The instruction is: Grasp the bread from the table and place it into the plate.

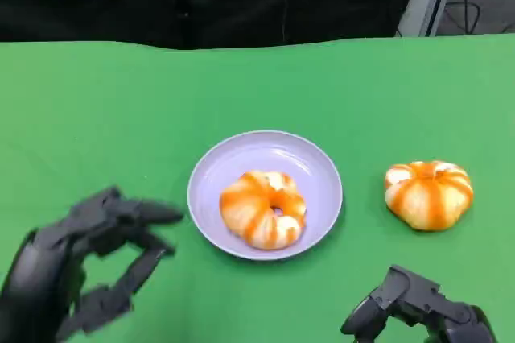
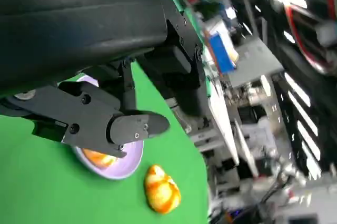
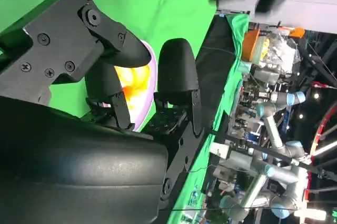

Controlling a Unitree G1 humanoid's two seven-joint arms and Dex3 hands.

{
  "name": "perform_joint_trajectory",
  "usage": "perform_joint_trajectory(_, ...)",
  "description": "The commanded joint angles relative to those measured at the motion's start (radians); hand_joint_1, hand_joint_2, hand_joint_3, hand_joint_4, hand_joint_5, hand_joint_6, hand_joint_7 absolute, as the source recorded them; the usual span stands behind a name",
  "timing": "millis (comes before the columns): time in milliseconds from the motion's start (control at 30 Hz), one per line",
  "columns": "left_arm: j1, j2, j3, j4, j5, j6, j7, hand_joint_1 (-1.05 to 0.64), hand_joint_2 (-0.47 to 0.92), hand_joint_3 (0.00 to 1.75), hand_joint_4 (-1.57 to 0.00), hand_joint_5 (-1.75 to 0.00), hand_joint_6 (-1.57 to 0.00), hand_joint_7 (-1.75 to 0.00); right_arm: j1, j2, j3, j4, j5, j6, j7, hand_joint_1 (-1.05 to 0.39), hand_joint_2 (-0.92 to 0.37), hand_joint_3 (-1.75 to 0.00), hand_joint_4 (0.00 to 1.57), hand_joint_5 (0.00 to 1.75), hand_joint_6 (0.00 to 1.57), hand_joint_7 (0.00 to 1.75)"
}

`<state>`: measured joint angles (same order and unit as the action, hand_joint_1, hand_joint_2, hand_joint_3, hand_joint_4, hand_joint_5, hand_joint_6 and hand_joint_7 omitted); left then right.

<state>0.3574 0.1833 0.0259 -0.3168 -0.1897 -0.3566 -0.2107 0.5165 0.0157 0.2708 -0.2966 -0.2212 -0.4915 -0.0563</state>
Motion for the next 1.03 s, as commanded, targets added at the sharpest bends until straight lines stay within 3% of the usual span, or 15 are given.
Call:
perform_joint_trajectory(33,0.096,-0.059,-0.014,-0.056,0.002,0.061,0.043,0.05,0.69,0.92,-0.7,-1.72,-0.65,-1.5,-0.004,-0.021,-0.018,-0.001,0.027,-0.008,0.009,-0.11,-0.37,-1.26,0.7,1.61,0.76,1.32)
perform_joint_trajectory(167,0.102,-0.061,-0.019,-0.036,-0.012,0.068,0.008,-0.01,0.72,0.76,-0.7,-1.74,-0.59,-1.65,-0.002,-0.033,-0.031,-0.005,0.044,-0.002,0.018,-0.11,-0.37,-1.25,0.69,1.6,0.76,1.32)
perform_joint_trajectory(500,0.071,-0.06,0.008,0.024,-0.021,0.027,-0.035,-0.14,0.76,0.52,-0.73,-1.75,-0.61,-1.65,-0.006,-0.033,-0.037,0.0,0.049,-0.011,0.024,-0.12,-0.38,-1.22,0.71,1.58,0.77,1.3)
perform_joint_trajectory(1033,0.042,-0.074,0.033,0.06,0.02,0.004,-0.023,-0.04,0.81,0.51,-0.74,-1.75,-0.62,-1.64,-0.006,-0.028,-0.029,0.006,0.036,-0.02,0.015,-0.1,-0.38,-1.24,0.69,1.6,0.76,1.31)
